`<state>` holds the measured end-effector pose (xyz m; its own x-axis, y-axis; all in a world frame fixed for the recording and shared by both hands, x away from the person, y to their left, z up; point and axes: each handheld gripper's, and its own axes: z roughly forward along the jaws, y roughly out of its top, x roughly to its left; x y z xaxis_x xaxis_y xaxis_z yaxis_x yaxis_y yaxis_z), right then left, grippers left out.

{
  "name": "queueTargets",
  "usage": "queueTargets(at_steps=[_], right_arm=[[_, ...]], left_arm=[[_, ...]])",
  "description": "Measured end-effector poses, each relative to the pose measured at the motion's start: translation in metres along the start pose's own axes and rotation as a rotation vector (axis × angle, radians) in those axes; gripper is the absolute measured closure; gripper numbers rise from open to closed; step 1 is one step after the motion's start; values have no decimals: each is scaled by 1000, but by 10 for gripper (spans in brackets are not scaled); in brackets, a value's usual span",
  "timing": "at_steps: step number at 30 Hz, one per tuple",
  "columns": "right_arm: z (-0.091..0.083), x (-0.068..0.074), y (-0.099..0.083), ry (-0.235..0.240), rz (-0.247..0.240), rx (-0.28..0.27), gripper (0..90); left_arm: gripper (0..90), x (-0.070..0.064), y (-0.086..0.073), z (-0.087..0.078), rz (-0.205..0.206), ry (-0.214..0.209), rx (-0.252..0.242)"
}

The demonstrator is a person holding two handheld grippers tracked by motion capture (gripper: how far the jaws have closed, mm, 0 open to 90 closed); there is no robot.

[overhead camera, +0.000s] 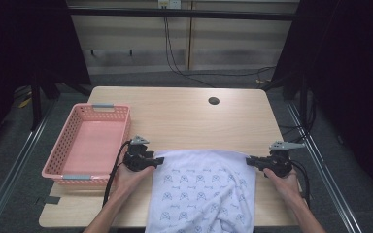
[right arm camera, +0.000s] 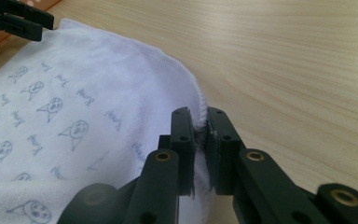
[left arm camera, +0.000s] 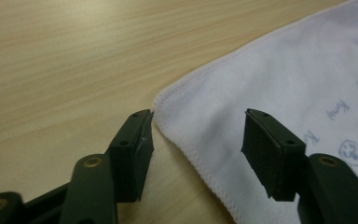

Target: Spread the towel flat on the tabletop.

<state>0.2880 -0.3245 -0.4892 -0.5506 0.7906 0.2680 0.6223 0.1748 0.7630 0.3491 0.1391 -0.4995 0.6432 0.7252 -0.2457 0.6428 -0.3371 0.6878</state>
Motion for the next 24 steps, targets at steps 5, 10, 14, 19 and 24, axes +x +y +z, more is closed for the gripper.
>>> queueTargets(at_steps=[5, 10, 14, 19, 24], right_arm=[[0, 0, -1, 2, -2, 7, 828], [-1, 0, 0, 19, -4, 3, 836], [-12, 1, 9, 43, 8, -49, 842], [-33, 0, 36, 56, 2, -155, 844], [-53, -5, 81, 34, -22, -261, 849]], left_arm=[[470, -9, -2, 2, 68, -7, 14], [857, -15, -1, 5, 94, -73, 25], [869, -21, 16, -20, 78, -106, -95], [870, -22, 43, -49, 86, -85, -202], [870, -11, 72, -74, 83, -44, -277]])
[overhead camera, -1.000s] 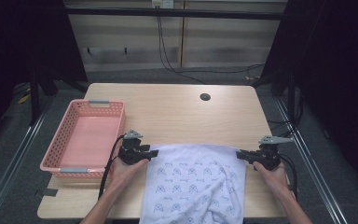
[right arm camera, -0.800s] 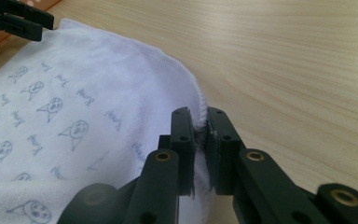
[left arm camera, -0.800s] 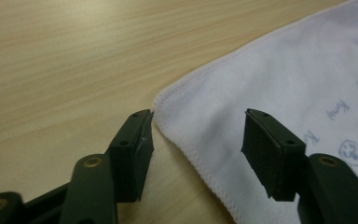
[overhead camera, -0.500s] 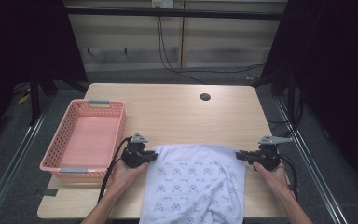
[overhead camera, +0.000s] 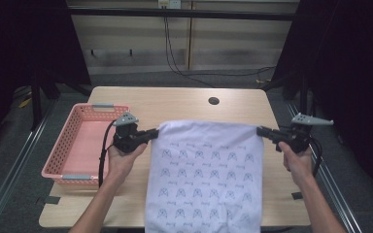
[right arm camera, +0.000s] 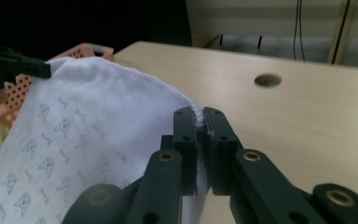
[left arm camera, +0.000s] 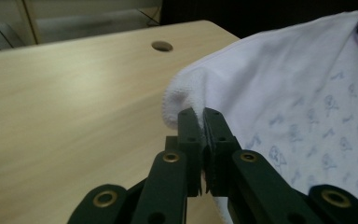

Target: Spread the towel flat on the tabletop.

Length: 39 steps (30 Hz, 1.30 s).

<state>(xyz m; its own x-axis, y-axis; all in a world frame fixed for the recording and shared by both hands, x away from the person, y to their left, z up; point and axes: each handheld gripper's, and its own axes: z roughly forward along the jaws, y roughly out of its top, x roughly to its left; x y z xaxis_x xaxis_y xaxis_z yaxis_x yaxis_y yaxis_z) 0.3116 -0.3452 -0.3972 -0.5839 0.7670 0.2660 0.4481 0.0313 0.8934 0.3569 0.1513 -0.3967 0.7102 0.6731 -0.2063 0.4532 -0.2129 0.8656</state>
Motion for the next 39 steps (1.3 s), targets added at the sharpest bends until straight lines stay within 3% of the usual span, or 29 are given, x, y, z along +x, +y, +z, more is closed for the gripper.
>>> queueTargets(at_steps=[2, 6, 12, 15, 18, 20, 21, 22, 24, 25, 26, 30, 32, 33, 34, 36, 37, 39], right_arm=[[2, -6, 22, -13, -10, -30, 849], [12, -14, 49, -20, -19, -52, 850], [42, -33, 78, -66, -12, -30, 849], [55, -43, 79, -107, -6, -2, 791], [65, -51, 69, -172, 0, 35, 628], [66, -54, 59, -164, 10, 53, 620], [65, -53, 54, -166, 4, 67, 620], [64, -52, 48, -157, -1, 76, 619], [59, -48, 38, -134, -16, 92, 613], [57, -46, 34, -128, -15, 93, 613], [52, -42, 28, -108, -13, 95, 613], [37, -24, 7, -48, -27, 107, 605], [31, -15, -6, -19, -29, 113, 595], [29, -11, -10, -9, -35, 128, 594], [26, -4, -16, -13, -48, 135, 579], [22, 4, -28, 35, -32, 134, 550], [21, 8, -32, 35, -26, 132, 521], [22, 17, -44, 46, -41, 170, 495]], left_arm=[[870, 6, 12, -2, 16, 15, -8], [870, 19, 30, 3, -4, 46, -15], [860, 39, 55, 22, -30, 85, -14], [716, 46, 57, 34, -50, 135, 21], [608, 48, 52, 40, -67, 136, 34], [602, 47, 49, 40, -69, 139, 52], [601, 45, 48, 39, -76, 133, 46], [603, 42, 46, 38, -76, 95, 33], [618, 33, 42, 37, -47, 101, 50], [621, 29, 39, 35, -61, 66, 55], [631, 23, 37, 34, -53, 56, 58], [661, -3, 21, 27, 26, -15, 88], [679, -18, 11, 23, 49, -35, 116], [689, -25, 2, 19, 58, -69, 111], [702, -29, -4, 18, 47, -89, 111], [707, -40, -20, 16, 56, -123, 122], [713, -46, -31, 17, 51, -130, 141], [709, -56, -45, 18, 90, -150, 186]])
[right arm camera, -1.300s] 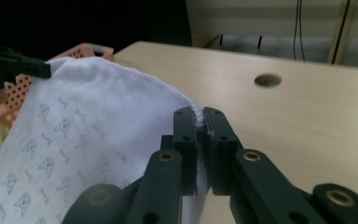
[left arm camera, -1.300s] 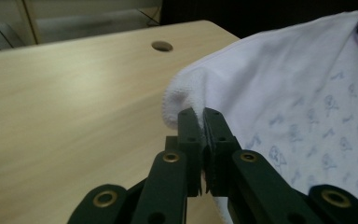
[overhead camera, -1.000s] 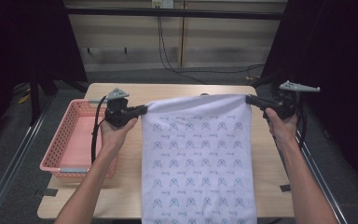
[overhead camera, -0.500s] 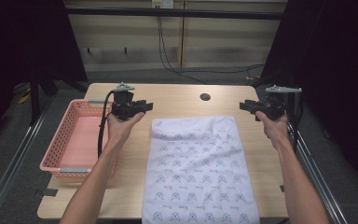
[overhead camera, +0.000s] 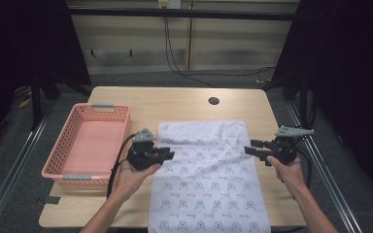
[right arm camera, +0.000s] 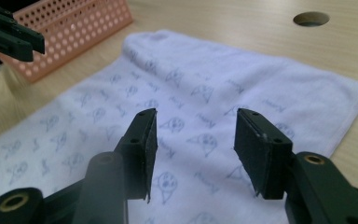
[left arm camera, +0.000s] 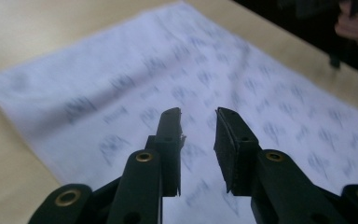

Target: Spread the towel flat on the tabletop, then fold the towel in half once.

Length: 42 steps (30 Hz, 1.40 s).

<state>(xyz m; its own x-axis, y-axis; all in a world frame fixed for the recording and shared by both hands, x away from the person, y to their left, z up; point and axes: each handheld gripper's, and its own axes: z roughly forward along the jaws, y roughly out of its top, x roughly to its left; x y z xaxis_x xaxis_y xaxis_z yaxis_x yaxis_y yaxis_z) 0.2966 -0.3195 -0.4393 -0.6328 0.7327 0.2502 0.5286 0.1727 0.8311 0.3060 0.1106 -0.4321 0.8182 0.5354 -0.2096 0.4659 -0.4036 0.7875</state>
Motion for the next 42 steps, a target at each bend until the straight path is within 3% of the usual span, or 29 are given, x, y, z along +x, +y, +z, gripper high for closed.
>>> queueTargets(at_steps=[1, 3, 5, 7, 10, 13, 17, 22, 26, 30, 37, 40, 42], right_arm=[[1, 5, -4, 2, -6, 9, 495], [3, 11, -13, 10, -23, 39, 497], [5, 13, -21, 25, -14, 54, 532], [10, 14, -28, 25, -20, 83, 543], [19, 14, -38, 33, -19, 136, 567], [28, 14, -46, 27, -37, 194, 577], [39, 15, -51, 26, -51, 243, 573], [39, 18, -55, 1, -61, 261, 620], [31, 22, -61, -15, -66, 273, 762], [21, 26, -68, -11, -48, 286, 867], [7, 45, -78, 28, -64, 332, 891], [2, 51, -82, 53, -63, 346, 891], [-1, 55, -85, 81, -59, 358, 891]], left_arm=[[708, -3, -5, 0, 22, 19, 3], [700, -2, -14, 2, -21, -12, -4], [683, 1, -22, 8, -15, 3, 26], [658, 6, -30, 17, -49, 8, 41], [596, 14, -36, 29, -42, 41, 87], [574, 21, -40, 33, -67, 44, 91], [572, 20, -47, 43, -27, 67, 144], [678, 17, -49, 42, 2, 99, 143], [845, 18, -52, 38, 14, 69, 153], [885, 19, -55, 36, 2, 40, 153], [893, 4, -65, 23, 11, -1, 178], [894, -4, -72, 16, -10, -32, 186], [894, -14, -77, 11, 10, -37, 201]])
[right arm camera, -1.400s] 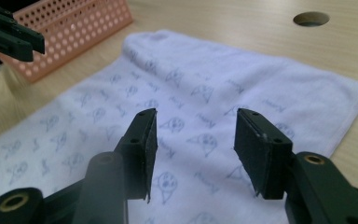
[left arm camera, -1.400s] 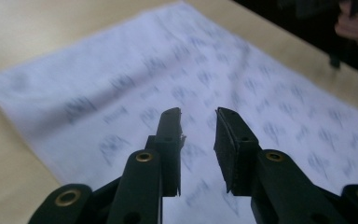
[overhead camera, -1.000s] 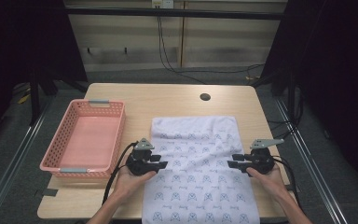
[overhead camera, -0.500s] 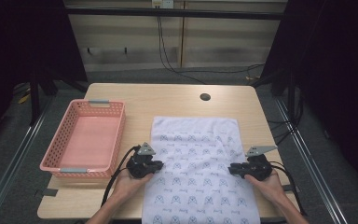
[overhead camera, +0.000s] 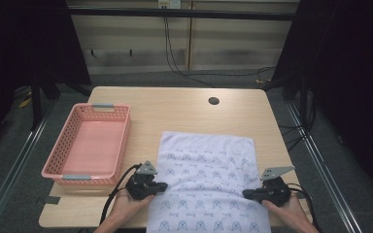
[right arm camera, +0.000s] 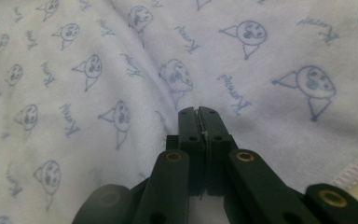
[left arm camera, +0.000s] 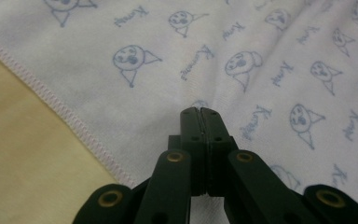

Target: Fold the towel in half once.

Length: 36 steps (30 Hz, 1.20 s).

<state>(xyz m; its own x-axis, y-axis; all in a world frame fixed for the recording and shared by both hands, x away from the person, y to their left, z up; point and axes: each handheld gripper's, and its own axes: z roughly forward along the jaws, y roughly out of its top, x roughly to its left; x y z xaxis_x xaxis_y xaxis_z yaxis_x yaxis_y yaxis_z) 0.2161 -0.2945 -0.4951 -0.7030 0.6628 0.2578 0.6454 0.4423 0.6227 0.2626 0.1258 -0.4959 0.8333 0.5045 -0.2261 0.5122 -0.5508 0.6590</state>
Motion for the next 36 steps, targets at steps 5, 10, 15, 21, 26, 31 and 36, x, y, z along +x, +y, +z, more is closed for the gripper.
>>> queueTargets(at_steps=[5, 10, 15, 21, 26, 31, 36], right_arm=[[-5, 11, -9, 57, -13, 33, 884], [-17, 1, 1, 9, 11, -99, 692], [-17, -45, 31, -96, 50, -190, 675], [3, -95, 64, -217, 90, -222, 628], [18, -116, 71, -280, 121, -193, 561], [30, -120, 69, -322, 123, -163, 497], [31, -111, 65, -310, 78, -149, 654]], left_arm=[[894, -15, -12, -8, 2, -42, 15], [889, -16, -14, -10, -4, -63, 26], [859, -9, 0, -8, -23, -60, -25], [803, 16, 23, -7, -75, -3, -106], [759, 37, 35, 1, -109, 58, -136], [677, 53, 45, 11, -155, 94, -132], [594, 65, 55, 19, -186, 127, -163]])
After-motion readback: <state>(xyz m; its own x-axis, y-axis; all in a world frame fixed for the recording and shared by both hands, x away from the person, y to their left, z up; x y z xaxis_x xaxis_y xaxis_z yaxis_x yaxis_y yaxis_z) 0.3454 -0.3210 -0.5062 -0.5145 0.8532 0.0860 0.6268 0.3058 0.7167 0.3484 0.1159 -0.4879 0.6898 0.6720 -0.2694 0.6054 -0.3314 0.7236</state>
